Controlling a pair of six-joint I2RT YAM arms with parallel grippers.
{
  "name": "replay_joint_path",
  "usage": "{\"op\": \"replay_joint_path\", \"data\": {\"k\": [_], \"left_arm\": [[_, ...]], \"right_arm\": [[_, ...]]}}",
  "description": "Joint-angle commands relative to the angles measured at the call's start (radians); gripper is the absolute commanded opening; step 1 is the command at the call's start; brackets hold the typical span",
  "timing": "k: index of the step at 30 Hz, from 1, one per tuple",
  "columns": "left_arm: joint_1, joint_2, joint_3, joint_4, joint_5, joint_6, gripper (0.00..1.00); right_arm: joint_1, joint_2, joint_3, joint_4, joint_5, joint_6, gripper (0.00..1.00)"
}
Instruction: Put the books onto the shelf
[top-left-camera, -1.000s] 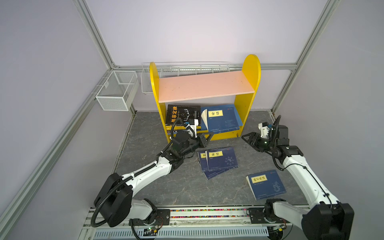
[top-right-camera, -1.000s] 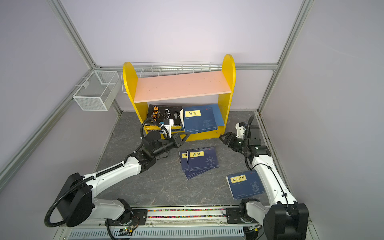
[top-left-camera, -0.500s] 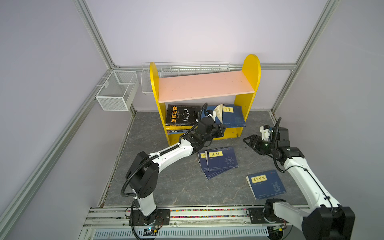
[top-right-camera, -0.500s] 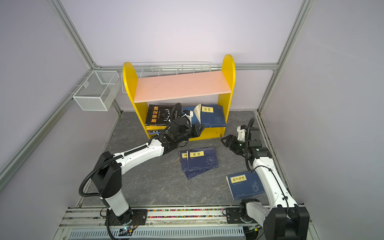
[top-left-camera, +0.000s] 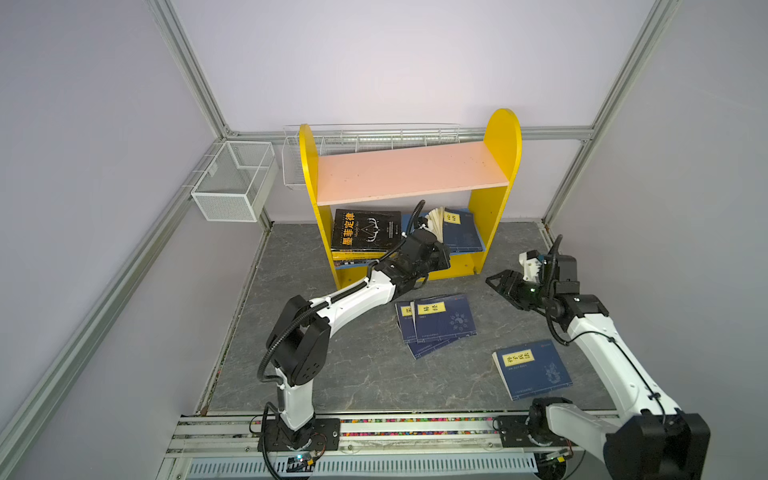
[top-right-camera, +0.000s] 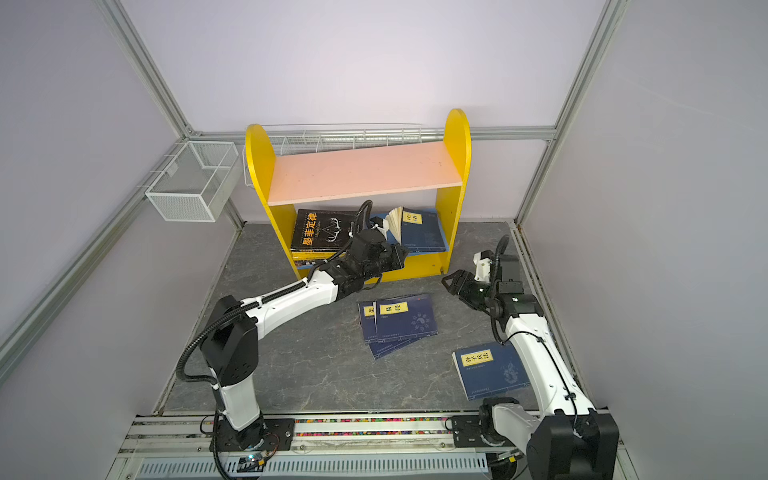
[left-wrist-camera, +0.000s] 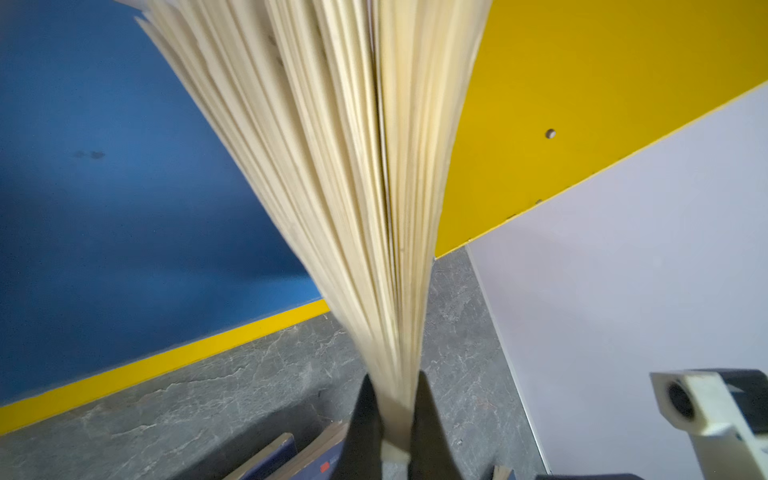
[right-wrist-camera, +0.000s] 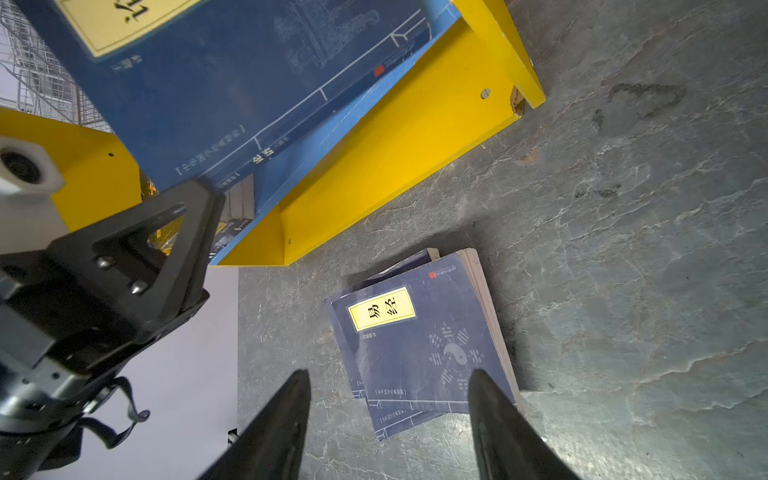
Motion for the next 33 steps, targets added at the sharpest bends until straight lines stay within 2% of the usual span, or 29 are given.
{"op": "replay_joint_path", "data": {"k": [1, 7, 8, 12, 14, 15, 19, 21, 26, 33], "left_arm": [[0.008, 0.042, 0.072, -0.004, -0.012, 0.020, 0.00], [0.021, 0.112, 0.181, -0.099, 0.014, 0.057, 0.00], [0.022, 0.118, 0.197, -0.118, 0.012, 0.065, 0.03], [0.022, 0.141, 0.238, -0.175, 0.003, 0.082, 0.42], [0.023, 0.144, 0.244, -0.186, -0.010, 0.081, 0.55], [0.023, 0.146, 0.246, -0.192, -0.020, 0.081, 0.61], [0.022, 0.157, 0.265, -0.214, -0.049, 0.088, 0.72], [0.022, 0.166, 0.290, -0.245, -0.066, 0.088, 0.88], [0.022, 0.193, 0.373, -0.364, -0.132, 0.078, 0.97], [0.006, 0.176, 0.388, -0.396, -0.150, 0.091, 1.00]], "right_arm": [[-0.002, -0.020, -0.013, -0.020, -0.019, -0.024, 0.63], [-0.003, -0.026, -0.013, -0.029, -0.019, -0.033, 0.63], [-0.003, -0.026, -0.013, -0.030, -0.019, -0.033, 0.63], [-0.003, -0.027, -0.016, -0.029, -0.016, -0.035, 0.63], [-0.003, -0.026, -0.018, -0.028, -0.017, -0.033, 0.63], [-0.002, -0.025, -0.018, -0.026, -0.017, -0.031, 0.63], [-0.001, -0.021, -0.018, -0.024, -0.016, -0.033, 0.63], [0.002, -0.021, -0.018, -0.029, -0.007, -0.036, 0.63], [0.010, -0.025, -0.006, -0.061, 0.030, -0.063, 0.63], [0.024, -0.022, 0.010, -0.111, 0.074, -0.100, 0.63]]}}
